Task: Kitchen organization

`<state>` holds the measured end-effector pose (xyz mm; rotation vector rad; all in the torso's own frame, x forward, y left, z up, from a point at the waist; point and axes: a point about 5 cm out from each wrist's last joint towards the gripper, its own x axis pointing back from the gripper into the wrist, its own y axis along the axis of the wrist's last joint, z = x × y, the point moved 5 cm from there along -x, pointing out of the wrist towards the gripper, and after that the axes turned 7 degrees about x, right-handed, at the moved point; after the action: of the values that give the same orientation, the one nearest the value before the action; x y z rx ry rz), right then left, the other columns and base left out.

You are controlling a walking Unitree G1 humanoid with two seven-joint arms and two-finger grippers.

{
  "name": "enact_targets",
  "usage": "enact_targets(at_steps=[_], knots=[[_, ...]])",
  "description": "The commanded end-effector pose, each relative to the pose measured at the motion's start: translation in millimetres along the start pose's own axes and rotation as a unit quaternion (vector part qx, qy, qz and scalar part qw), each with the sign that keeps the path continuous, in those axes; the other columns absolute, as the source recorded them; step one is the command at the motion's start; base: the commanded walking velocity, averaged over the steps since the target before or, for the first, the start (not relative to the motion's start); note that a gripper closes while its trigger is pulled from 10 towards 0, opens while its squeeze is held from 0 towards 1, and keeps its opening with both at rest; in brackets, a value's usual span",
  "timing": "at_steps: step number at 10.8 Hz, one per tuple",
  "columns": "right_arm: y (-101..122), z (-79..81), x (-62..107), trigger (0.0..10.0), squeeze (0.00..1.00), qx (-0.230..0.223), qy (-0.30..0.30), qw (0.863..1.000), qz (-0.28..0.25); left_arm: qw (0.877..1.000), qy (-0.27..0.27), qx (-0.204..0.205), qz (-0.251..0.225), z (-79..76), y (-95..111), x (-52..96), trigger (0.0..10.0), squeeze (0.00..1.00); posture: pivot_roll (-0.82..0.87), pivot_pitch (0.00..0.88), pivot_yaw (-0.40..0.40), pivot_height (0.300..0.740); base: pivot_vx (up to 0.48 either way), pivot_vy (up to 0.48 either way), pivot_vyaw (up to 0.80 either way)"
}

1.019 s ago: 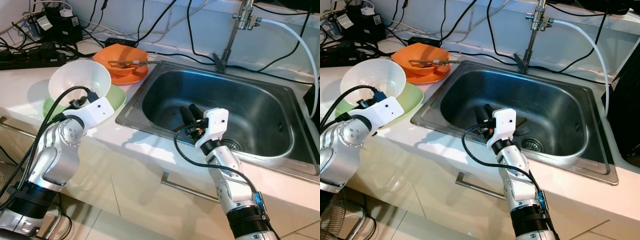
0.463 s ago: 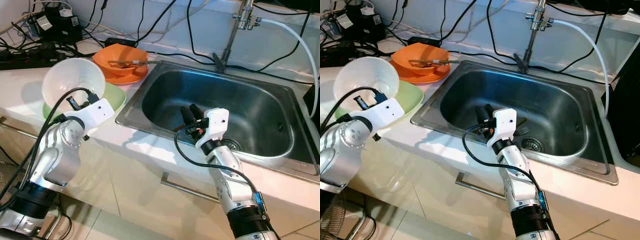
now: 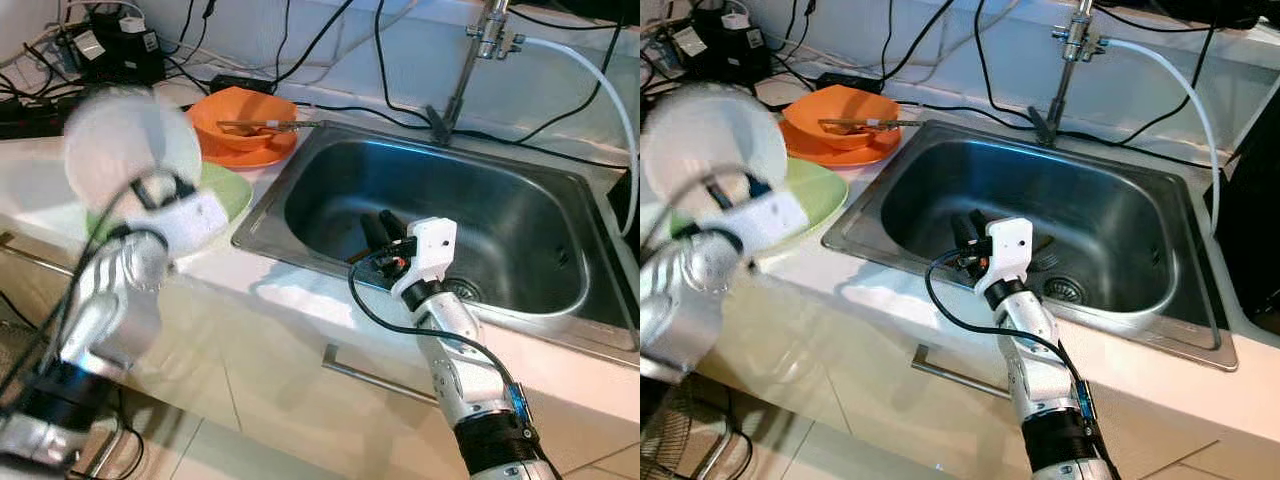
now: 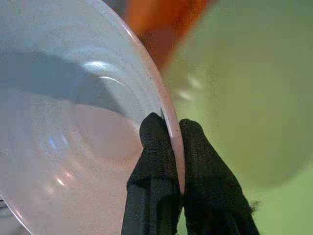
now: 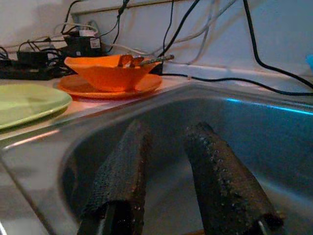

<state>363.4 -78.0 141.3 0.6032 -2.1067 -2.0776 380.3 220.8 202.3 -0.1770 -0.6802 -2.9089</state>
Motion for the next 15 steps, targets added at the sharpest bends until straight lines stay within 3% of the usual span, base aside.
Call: enact_targets(at_steps=[1,2,3,4,6,7,8,9,10,11,15], knots=[[4,-3.5,-3.4,10.0,0.00,0.002,-0.004,1.000,-0.002,0.997,0.065,-0.022,-0.037,29.3,18,2.4,0.0,0.00,0.24,0.000,-0.054,0.740,0.000,0.000,0.00],[5,-3.9,-4.7,10.0,0.00,0.001,-0.007,1.000,-0.004,0.988,0.118,-0.049,-0.089,44.4,43,7.5,0.0,0.00,0.24,0.000,-0.054,0.740,0.000,0.000,0.00],[6,-5.1,-6.4,10.0,0.00,-0.005,-0.010,1.000,-0.007,0.980,0.132,-0.048,-0.140,45.3,65,12.7,4.0,0.00,0.24,0.000,-0.053,0.740,0.000,0.000,0.00],[10,-9.3,-9.5,10.0,0.00,-0.015,-0.017,1.000,-0.011,0.974,0.107,-0.035,-0.196,30.9,89,17.3,10.0,0.00,0.24,0.000,-0.053,0.740,0.000,0.000,0.00],[20,-16.1,-16.0,10.0,1.00,-0.010,-0.014,1.000,-0.025,0.970,0.029,-0.021,-0.241,-0.9,104,14.3,10.0,0.00,0.24,0.000,-0.049,0.740,0.000,0.000,0.00],[28,-26.4,-20.4,10.0,1.00,-0.003,-0.018,0.999,-0.033,0.964,-0.004,-0.016,-0.266,-31.9,123,20.2,10.0,0.00,0.23,0.000,-0.046,0.740,0.000,0.000,0.00],[42,-37.5,-25.6,10.0,1.00,0.005,-0.024,0.999,-0.048,0.958,-0.026,-0.018,-0.284,-49.4,134,25.0,10.0,0.00,0.23,0.000,-0.043,0.740,0.000,0.000,0.00],[53,-43.6,-28.9,10.0,1.00,0.007,-0.028,0.998,-0.059,0.956,-0.035,-0.020,-0.290,-56.1,137,26.2,10.0,0.00,0.22,0.000,-0.040,0.740,0.000,0.000,0.00],[63,-43.8,-31.2,10.0,0.00,0.000,-0.023,0.997,-0.072,0.953,-0.048,-0.021,-0.298,-63.8,140,27.3,10.0,0.00,0.22,0.000,-0.039,0.740,0.000,0.000,0.00],[75,-38.1,-32.7,10.0,0.00,-0.009,-0.007,0.996,-0.090,0.950,-0.067,-0.023,-0.303,-75.1,142,28.8,10.0,0.00,0.22,0.000,-0.036,0.740,0.000,0.000,0.00],[97,-35.7,-30.8,10.0,0.00,-0.041,0.015,0.992,-0.118,0.950,-0.087,-0.027,-0.298,-86.4,139,28.3,10.0,0.00,0.22,0.000,-0.034,0.740,0.000,0.000,0.00]])
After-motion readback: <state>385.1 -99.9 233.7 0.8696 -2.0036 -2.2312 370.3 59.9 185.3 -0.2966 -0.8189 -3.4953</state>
